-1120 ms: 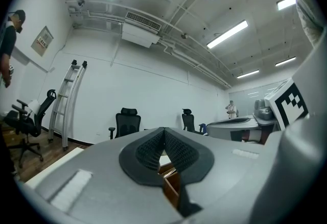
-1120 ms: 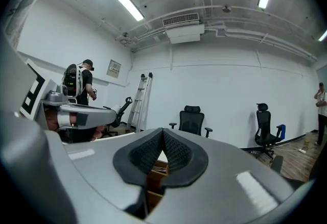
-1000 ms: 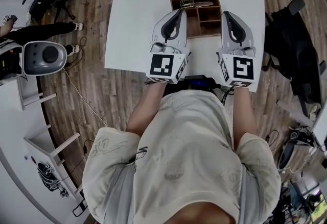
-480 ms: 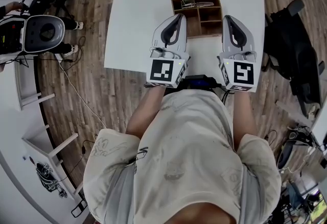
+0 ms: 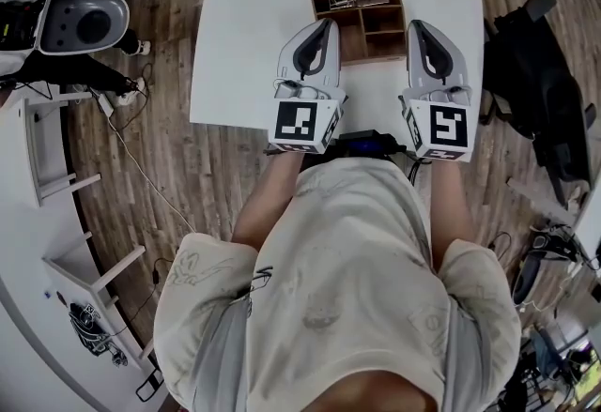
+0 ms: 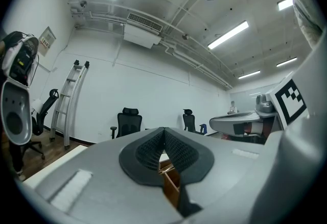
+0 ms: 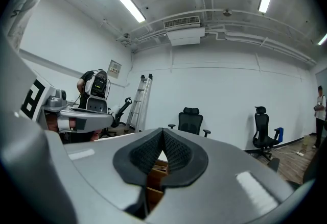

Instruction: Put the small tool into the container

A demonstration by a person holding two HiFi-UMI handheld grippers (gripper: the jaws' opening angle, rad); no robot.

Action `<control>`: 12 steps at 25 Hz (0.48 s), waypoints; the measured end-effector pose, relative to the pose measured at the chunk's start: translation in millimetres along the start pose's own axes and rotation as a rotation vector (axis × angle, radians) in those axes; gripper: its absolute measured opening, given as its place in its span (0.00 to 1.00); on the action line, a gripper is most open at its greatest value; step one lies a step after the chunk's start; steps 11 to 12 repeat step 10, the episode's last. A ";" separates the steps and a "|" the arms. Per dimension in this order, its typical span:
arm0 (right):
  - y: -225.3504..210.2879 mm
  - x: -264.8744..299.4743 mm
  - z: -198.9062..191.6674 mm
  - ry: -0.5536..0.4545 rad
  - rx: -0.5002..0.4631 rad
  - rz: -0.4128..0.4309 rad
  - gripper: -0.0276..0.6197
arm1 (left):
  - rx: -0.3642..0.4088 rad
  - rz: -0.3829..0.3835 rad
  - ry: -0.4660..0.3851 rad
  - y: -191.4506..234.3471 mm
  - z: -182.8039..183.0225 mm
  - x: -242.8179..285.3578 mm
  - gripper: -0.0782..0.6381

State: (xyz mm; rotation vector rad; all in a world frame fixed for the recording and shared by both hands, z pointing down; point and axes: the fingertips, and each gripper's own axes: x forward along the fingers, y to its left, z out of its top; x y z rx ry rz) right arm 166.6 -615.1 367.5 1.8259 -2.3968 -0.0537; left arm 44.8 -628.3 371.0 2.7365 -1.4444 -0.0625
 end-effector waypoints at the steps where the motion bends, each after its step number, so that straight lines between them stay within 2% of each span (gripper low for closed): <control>1: 1.1 0.5 -0.7 0.001 -0.001 0.002 0.05 | 0.000 0.000 -0.001 0.6 -0.4 -0.4 0.11; 12: 3.9 -1.4 -1.5 0.003 -0.001 0.006 0.05 | 0.001 -0.004 0.001 0.8 -1.9 -2.6 0.11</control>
